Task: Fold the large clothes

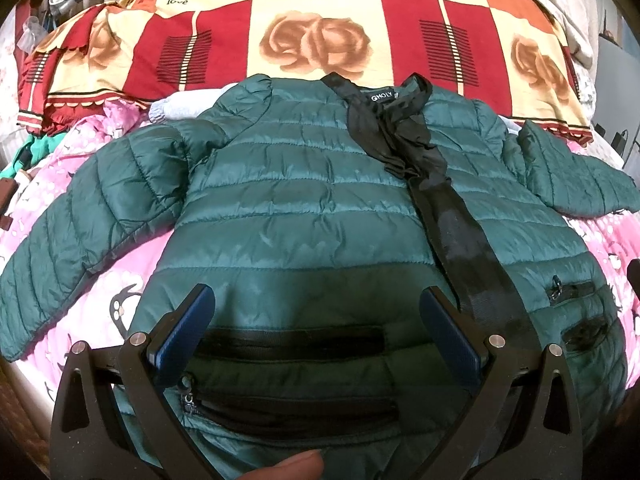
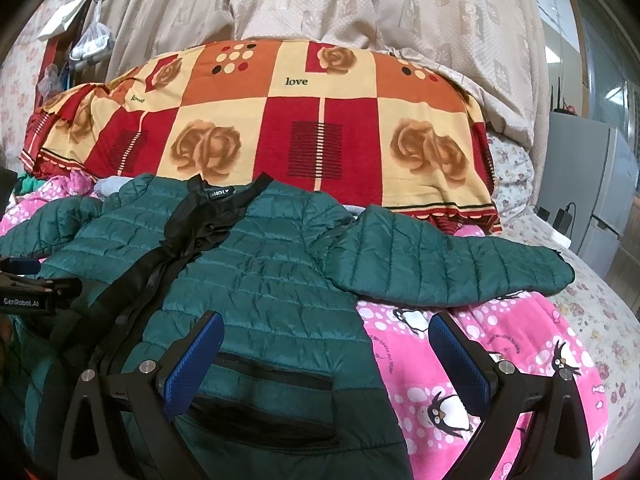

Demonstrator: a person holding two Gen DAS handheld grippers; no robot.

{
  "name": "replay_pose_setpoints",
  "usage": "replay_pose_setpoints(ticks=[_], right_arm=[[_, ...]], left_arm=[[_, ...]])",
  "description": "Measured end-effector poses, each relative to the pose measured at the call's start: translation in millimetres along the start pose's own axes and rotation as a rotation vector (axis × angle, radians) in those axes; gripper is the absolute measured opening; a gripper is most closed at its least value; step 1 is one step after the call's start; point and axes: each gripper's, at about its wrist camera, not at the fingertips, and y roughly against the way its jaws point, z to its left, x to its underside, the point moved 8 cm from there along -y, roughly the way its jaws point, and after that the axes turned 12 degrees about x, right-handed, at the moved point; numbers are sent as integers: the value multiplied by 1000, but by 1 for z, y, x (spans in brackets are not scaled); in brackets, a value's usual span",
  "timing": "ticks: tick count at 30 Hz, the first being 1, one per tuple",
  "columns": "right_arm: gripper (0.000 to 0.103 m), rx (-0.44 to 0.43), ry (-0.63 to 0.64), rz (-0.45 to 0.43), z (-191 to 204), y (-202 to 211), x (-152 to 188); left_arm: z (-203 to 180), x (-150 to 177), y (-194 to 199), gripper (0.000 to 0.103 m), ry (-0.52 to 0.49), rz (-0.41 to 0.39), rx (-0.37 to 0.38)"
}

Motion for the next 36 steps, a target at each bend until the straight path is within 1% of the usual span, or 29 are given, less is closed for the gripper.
replay_pose_setpoints(ticks=[4, 17, 36], right_arm=[[102, 4, 10, 20, -1, -2, 2], [102, 15, 56, 30, 5, -2, 5], [102, 19, 58, 31, 5, -2, 4]], left_arm=[[0, 0, 0, 103, 0, -2, 1], [0, 0, 0, 103, 0, 0, 1], [0, 0, 0, 103, 0, 0, 1]])
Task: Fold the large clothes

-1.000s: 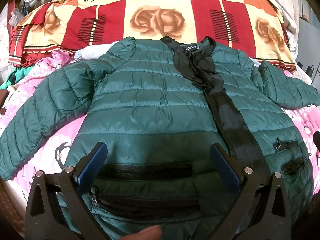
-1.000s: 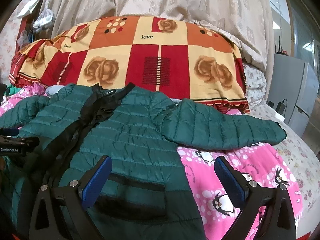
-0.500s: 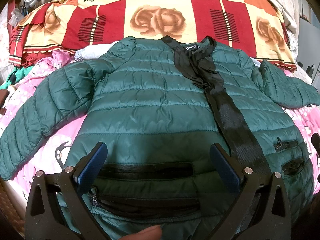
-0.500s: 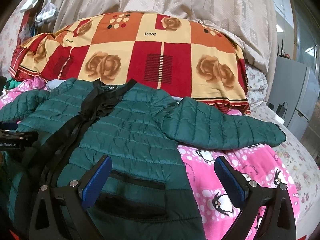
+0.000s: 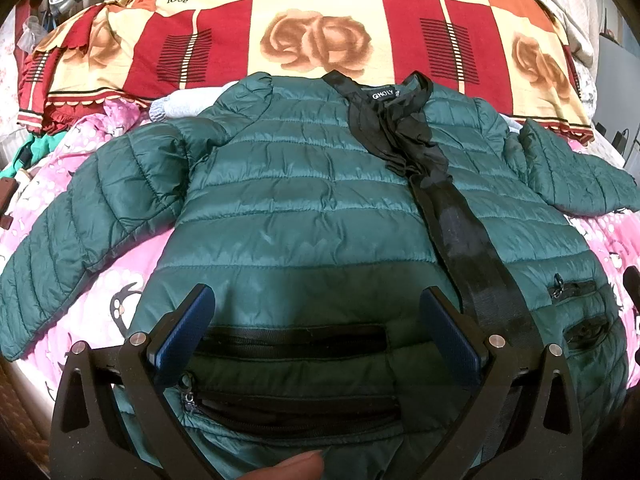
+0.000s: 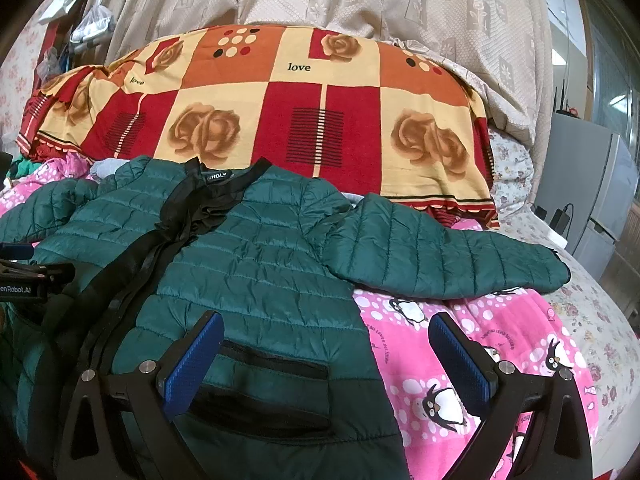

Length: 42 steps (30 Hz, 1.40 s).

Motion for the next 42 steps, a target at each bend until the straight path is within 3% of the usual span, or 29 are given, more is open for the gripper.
replay_pose_setpoints(ticks=[42], right_arm=[[102, 11, 19, -4, 1, 2, 1]], left_arm=[[3, 3, -1, 103, -6, 2, -2]])
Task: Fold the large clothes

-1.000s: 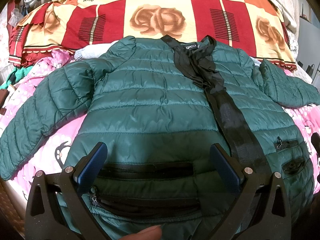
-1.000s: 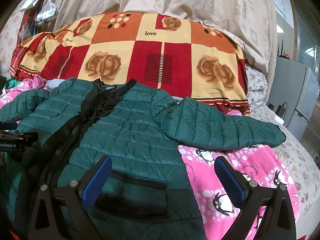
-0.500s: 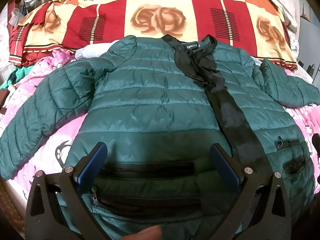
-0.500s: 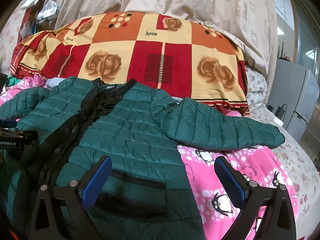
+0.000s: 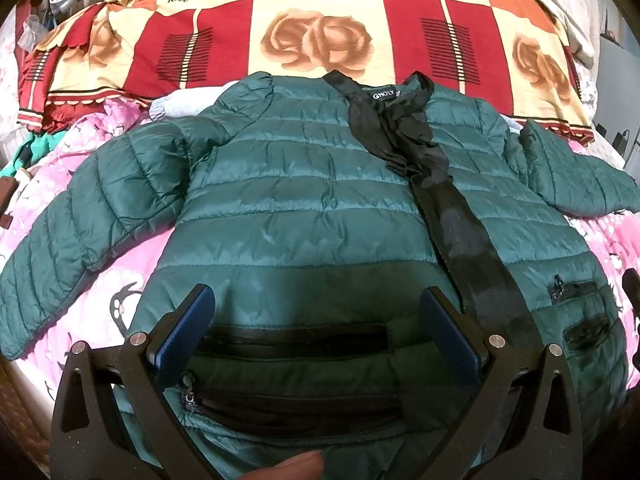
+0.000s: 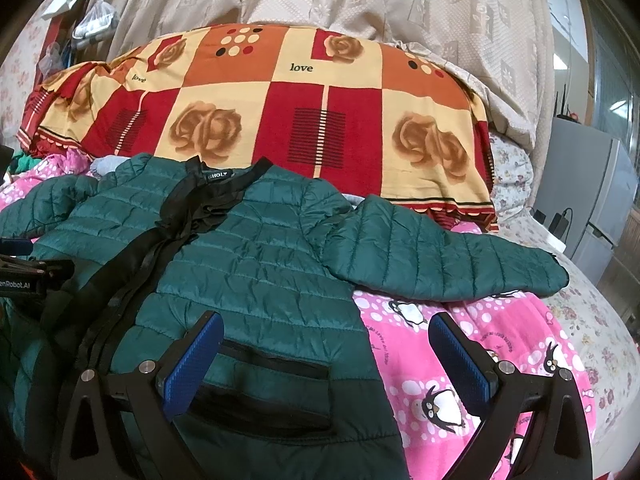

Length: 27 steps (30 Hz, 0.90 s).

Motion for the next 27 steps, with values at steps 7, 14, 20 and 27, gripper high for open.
replay_pose_setpoints(ticks=[7, 14, 20, 27], right_arm=[[102, -2, 1, -1, -2, -1, 1], [102, -1, 0, -1, -2, -1, 0], [102, 2, -10, -1, -5, -1, 0], [102, 2, -11, -2, -5, -2, 1]], left_arm=[[-1, 1, -1, 103, 2, 2, -2], [-1, 0, -1, 103, 3, 5, -2], [-3, 0, -1, 103, -3, 5, -1], [-5, 0, -2, 103, 2, 7, -4]])
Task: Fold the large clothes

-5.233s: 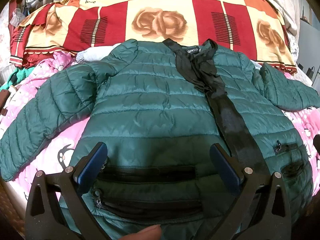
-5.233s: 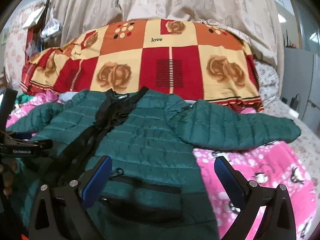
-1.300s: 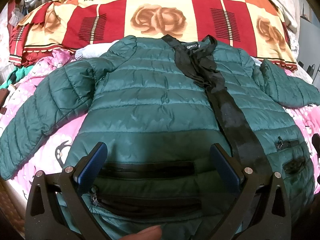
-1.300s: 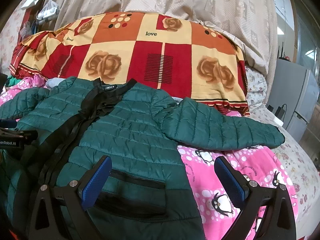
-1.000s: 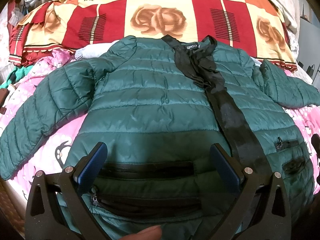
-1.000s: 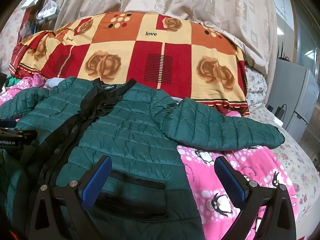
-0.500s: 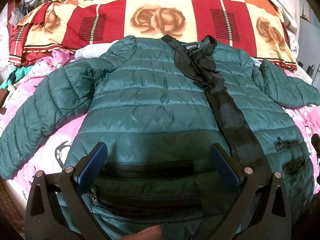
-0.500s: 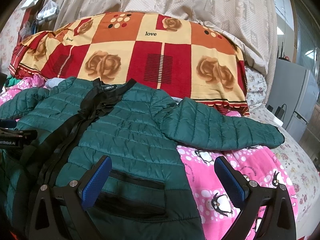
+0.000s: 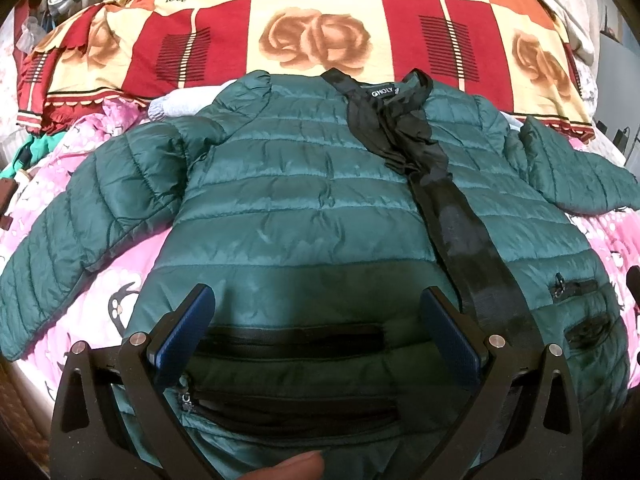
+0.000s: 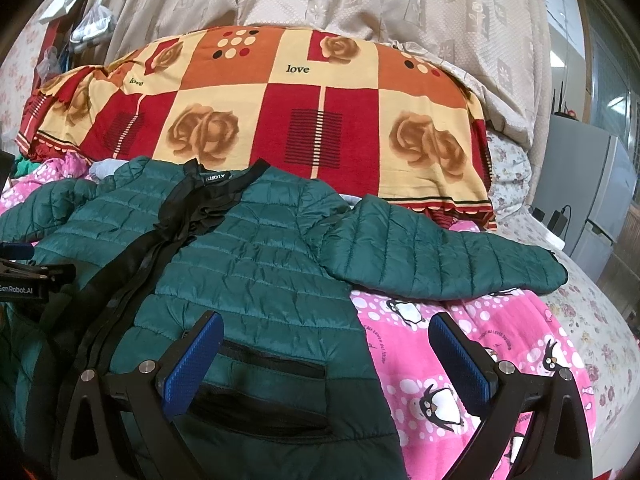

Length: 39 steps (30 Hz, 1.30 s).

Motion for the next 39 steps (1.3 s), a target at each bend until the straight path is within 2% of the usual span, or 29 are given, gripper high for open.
replay_pose_setpoints(ticks=[7, 11, 13, 15, 17, 19, 21, 25, 29, 33, 36, 39], right_arm=[[102, -6, -5, -3, 0, 3, -3], [102, -15, -29, -2, -2, 3, -5], [102, -23, -43, -4, -2, 4, -6], [102, -33, -57, -6, -1, 4, -7], [102, -41, -67, -5, 0, 4, -8], [102, -42, -74, 5, 2, 2, -9], [102, -41, -81, 19, 3, 0, -8], [102, -42, -106, 42, 0, -4, -6], [102, -38, -128, 59, -4, -6, -4], [102, -40, -130, 61, -4, -6, -3], [102, -42, -111, 62, -1, -7, -3], [102, -102, -107, 78, 6, -8, -8]], left_arm=[[-1, -3, 4, 103, -11, -12, -1], [-5, -6, 9, 103, -45, -47, -13], [-7, -10, 17, 103, -71, -101, 25], [-5, -16, 27, 103, -55, -125, 69], [-1, -21, 34, 103, -56, -120, 83], [7, -27, 39, 103, -88, -96, 36], [17, -32, 44, 103, -89, -76, 23], [54, -48, 74, 103, -49, -108, -16], [92, -49, 98, 103, -4, -148, -60], [122, -31, 111, 103, 142, -170, 21], [125, -14, 110, 103, 217, -163, 52], [125, -3, 105, 102, 238, -163, 18]])
